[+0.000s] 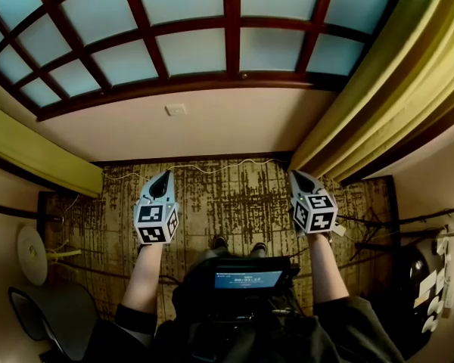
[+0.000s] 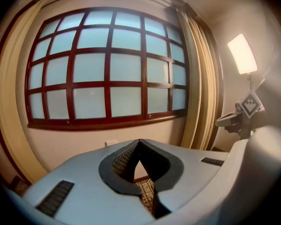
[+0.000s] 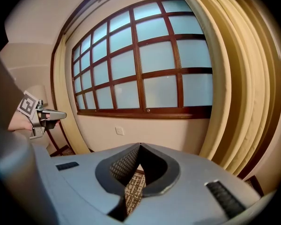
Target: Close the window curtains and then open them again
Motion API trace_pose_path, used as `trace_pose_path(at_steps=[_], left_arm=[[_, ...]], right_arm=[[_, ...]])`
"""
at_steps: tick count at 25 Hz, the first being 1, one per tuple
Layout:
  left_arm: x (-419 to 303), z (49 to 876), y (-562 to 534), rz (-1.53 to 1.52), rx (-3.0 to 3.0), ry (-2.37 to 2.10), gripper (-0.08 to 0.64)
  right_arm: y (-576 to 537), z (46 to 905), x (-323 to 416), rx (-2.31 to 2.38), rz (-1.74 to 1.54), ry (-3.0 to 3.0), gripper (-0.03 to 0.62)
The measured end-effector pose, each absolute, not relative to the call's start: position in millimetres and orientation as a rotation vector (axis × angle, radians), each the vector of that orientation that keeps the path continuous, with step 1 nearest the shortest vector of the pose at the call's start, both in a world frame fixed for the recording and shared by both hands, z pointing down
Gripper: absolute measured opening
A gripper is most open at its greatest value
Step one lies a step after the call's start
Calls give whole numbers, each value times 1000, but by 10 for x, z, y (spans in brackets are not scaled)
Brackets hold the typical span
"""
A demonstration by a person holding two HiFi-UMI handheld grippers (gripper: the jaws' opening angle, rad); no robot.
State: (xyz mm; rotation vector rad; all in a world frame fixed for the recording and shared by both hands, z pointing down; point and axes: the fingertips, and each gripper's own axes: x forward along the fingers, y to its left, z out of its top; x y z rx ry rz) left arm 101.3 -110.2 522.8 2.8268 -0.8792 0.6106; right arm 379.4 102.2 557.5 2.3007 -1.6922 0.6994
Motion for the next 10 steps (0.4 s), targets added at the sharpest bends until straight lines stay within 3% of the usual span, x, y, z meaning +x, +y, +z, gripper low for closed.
trace_pose_path(at_steps=[10], left_arm=[[996,5214,-1096,613,2821,-883,0]], right_arm=[[959,5582,3771,2285,698,-1715,12]])
